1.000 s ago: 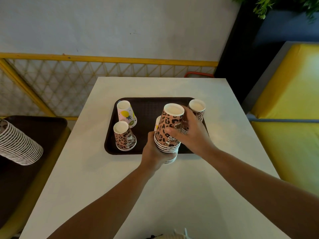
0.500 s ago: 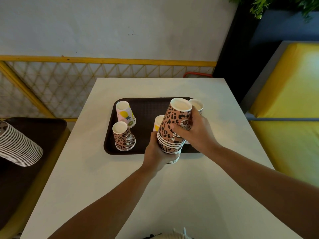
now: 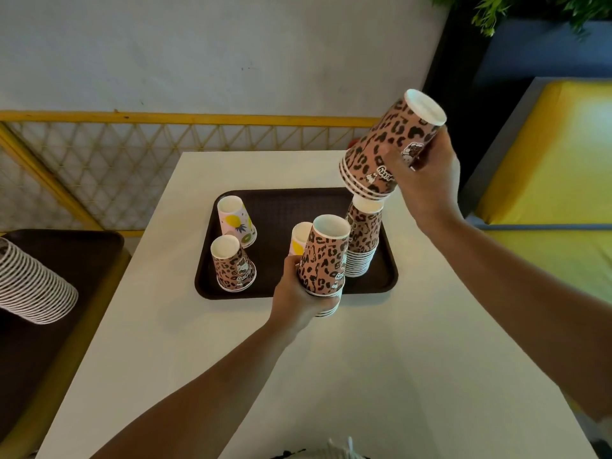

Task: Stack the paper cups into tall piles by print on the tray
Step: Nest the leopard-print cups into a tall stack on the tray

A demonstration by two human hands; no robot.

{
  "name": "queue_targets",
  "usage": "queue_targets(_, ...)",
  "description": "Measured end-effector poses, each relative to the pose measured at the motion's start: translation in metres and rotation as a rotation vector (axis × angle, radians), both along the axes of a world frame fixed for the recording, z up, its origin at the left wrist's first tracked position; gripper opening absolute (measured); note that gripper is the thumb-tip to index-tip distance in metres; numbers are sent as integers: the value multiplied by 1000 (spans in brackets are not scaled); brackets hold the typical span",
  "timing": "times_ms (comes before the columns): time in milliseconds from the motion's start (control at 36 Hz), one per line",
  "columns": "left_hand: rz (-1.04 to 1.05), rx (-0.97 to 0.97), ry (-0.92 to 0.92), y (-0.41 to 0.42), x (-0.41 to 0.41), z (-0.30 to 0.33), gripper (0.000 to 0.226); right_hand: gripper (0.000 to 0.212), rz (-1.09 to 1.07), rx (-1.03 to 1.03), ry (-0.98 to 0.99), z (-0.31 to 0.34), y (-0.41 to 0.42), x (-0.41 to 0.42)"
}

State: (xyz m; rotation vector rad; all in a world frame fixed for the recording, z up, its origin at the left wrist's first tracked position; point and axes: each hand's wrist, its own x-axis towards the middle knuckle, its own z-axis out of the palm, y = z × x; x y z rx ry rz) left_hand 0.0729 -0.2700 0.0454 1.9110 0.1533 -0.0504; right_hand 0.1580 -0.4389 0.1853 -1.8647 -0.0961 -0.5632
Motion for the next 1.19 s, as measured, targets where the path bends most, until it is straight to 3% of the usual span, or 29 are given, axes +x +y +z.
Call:
queue_targets(194,-2,21,-8,1,0,1,87,70,-1,-79,60,-40,0,9)
queue_targets(306,12,7,21,2,0,2,85,66,3,-175,154,-58,0,10)
queue_targets(417,23,-5,31,3,0,2,82,80,-21,-269,143,-65,3,3)
queue_targets(500,16,-10,28,3,1,3,82,75,-49,-215,27,-60,12,-14)
queue_targets(583,14,-18,25,3,1,4,81,68,67,-203,-22,-63,24,-37)
queue_targets(750,9,-14,35,2,1,9,80,74,281,-186,310,-83,44,-62)
queue_targets(1194,10,16,-15,4,-4,8,90,57,176,-171,214,-67,46,-56)
